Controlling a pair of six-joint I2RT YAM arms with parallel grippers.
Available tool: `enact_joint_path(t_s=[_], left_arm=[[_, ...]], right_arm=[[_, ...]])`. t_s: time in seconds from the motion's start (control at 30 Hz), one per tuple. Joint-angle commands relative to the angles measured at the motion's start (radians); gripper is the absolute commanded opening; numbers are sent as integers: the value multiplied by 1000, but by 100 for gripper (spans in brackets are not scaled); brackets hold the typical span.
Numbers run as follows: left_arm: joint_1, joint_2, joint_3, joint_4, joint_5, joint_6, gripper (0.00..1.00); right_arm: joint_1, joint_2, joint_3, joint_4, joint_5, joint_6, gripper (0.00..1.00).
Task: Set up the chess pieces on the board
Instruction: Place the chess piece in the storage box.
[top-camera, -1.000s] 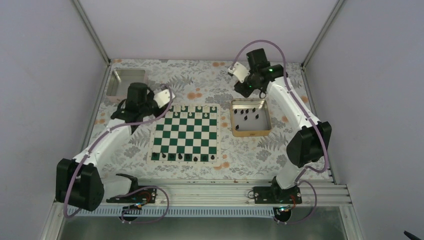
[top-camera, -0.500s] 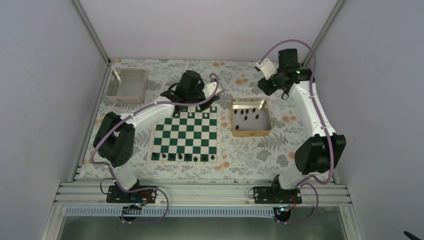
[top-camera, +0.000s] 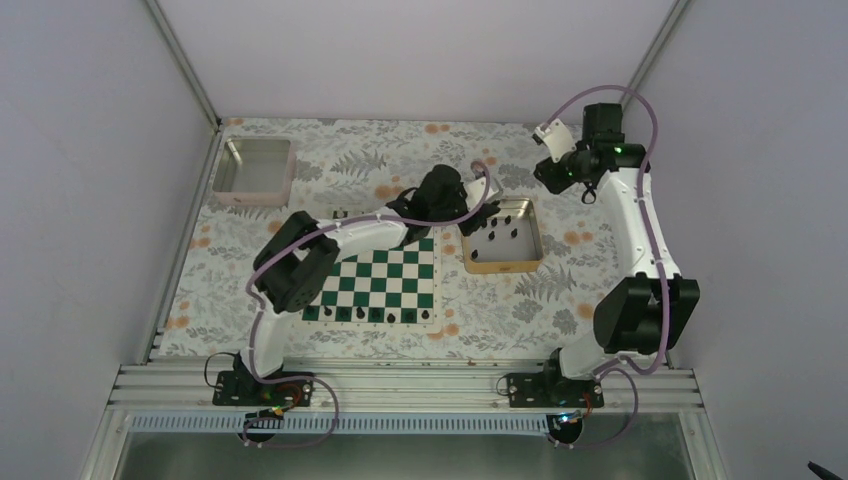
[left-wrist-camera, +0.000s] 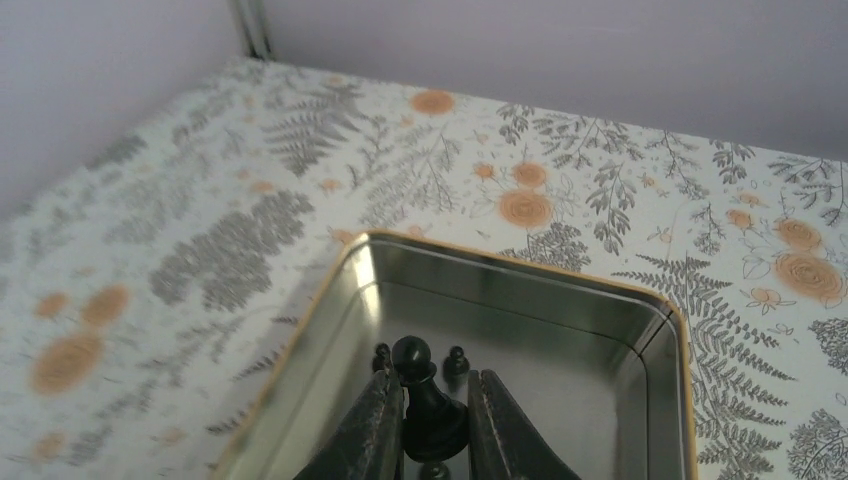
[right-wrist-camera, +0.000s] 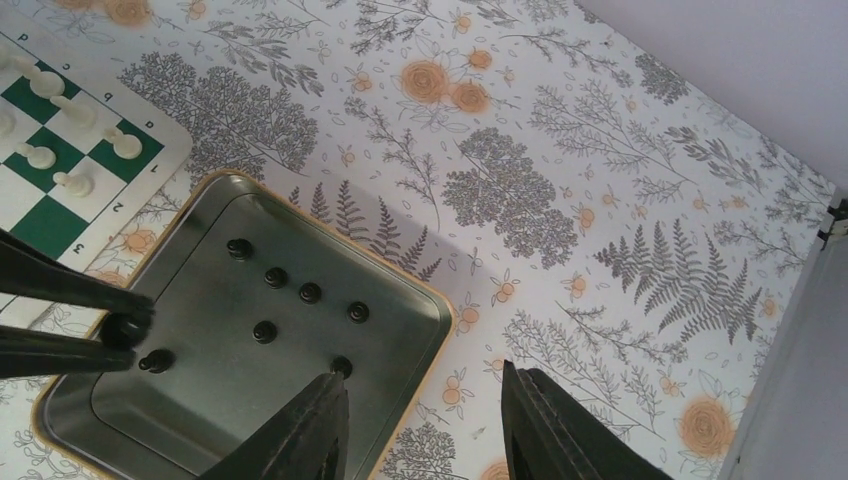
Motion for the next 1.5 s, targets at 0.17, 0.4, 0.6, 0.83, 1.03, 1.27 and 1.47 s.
enact_joint_path(t_s=[0.17, 0.4, 0.6, 0.83, 1.03, 1.27, 1.47], left_arm=[[-33, 121, 54, 118, -86, -169, 8], [-47, 176, 50, 159, -74, -196, 8], [-94, 204, 55, 156, -169, -134, 8], [-118, 215, 55, 140, -235, -107, 16], [-137, 194, 59, 122, -291, -86, 21], [-147, 154, 18, 130, -292, -70, 35], [-157, 119, 10, 124, -337, -41, 35]], right_arm=[[-48, -48, -17, 17, -53, -42, 42], [-55, -56, -38, 18, -60, -53, 42], [-56, -51, -30, 14, -68, -53, 42], [-56, -49, -31, 8, -71, -58, 42], [-56, -47, -29, 4, -77, -61, 42], [-57, -47, -31, 3, -79, -64, 42], [-57, -36, -24, -4, -92, -65, 42]])
